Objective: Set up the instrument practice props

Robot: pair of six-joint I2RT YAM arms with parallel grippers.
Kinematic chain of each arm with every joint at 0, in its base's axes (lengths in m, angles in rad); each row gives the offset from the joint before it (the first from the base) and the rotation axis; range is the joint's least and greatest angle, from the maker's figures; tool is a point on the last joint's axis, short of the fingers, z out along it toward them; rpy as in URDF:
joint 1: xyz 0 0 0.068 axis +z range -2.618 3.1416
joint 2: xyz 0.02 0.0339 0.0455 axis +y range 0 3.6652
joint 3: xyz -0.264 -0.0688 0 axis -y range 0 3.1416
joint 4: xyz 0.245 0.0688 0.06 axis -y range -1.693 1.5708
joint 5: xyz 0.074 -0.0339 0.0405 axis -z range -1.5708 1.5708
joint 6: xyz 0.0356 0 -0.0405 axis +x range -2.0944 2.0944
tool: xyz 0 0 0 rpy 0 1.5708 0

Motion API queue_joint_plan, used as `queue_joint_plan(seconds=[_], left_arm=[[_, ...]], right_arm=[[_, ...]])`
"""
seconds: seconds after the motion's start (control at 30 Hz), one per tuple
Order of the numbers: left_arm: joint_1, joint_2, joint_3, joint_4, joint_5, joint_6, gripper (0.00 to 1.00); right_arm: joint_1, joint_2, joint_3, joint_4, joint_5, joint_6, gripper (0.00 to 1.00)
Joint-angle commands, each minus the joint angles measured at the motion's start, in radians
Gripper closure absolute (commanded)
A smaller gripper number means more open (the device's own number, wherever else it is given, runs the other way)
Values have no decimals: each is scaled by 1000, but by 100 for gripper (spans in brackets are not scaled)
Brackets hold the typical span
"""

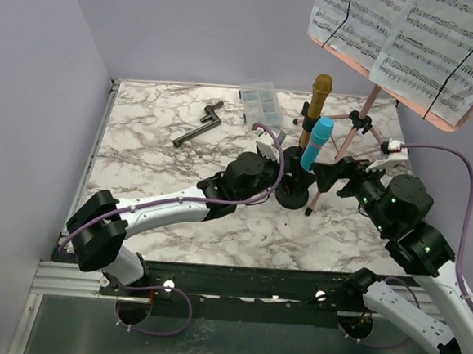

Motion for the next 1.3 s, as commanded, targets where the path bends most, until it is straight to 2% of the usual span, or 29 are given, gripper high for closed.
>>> queue_joint_plan(seconds=[0.0,0.13,0.33,0.5,0.6,0.7,0.77,0.83,0.9,1.0,1.27], left_arm=[[-25,81,48,7,-170,115,6],[-44,141,77,10,-220,129,9],[-48,198,109,21,-259,159,18],[-49,223,122,44,-243,177,26],[-49,222,127,58,-232,199,36],[-49,212,119,81,-218,236,48],[-50,202,109,101,-208,260,59],[-51,191,102,115,-196,288,65],[-51,181,97,131,-177,314,69],[-51,166,89,148,-142,354,75],[-51,113,35,183,-63,461,76]], right_arm=[[1,-107,-30,-88,92,157,0],[1,-213,-164,-80,192,276,1],[1,-302,-329,-64,340,343,21],[0,-272,-422,3,356,341,39],[0,-209,-456,56,313,327,49],[0,-151,-506,166,201,310,60],[0,-114,-549,252,122,314,67],[0,-73,-590,338,50,334,74],[0,-23,-632,418,21,367,80],[0,67,-670,534,6,385,84],[-39,243,-676,685,-38,384,85]])
